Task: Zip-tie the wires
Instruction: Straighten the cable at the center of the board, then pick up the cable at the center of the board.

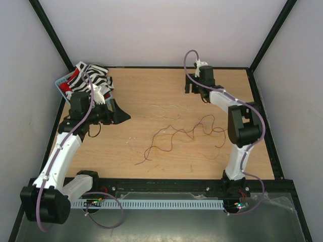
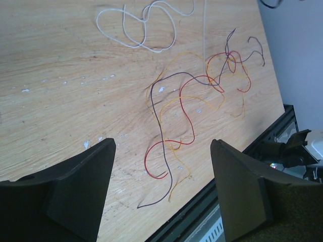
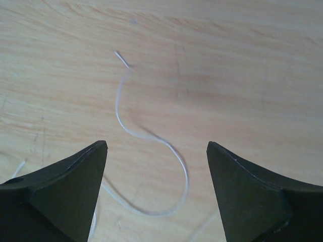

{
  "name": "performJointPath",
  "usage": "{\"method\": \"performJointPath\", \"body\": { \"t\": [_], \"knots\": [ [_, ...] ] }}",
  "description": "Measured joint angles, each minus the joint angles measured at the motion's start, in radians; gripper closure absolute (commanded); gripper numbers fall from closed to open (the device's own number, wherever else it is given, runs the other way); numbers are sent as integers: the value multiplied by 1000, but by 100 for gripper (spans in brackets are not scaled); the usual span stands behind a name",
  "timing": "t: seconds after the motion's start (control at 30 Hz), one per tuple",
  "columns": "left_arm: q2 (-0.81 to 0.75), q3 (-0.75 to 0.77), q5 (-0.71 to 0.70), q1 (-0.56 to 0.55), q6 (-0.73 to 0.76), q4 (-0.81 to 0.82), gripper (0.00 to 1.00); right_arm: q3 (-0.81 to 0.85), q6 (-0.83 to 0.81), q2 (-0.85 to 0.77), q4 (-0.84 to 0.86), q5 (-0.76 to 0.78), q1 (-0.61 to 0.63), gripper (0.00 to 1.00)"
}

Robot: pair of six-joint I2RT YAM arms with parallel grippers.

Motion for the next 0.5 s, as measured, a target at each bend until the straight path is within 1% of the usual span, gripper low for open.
{"method": "performJointPath", "body": {
  "t": [0.13, 0.33, 0.5],
  "knots": [
    [-56, 1, 18, 24, -1, -1, 21, 170, -16, 152, -13, -15, 26, 10],
    [-81, 2, 38, 40, -2, -3, 21, 333, -30, 300, -61, -15, 59, 14],
    [-80, 1, 46, 51, -2, -8, 21, 376, -37, 357, -86, -13, 79, 30]
  ]
}}
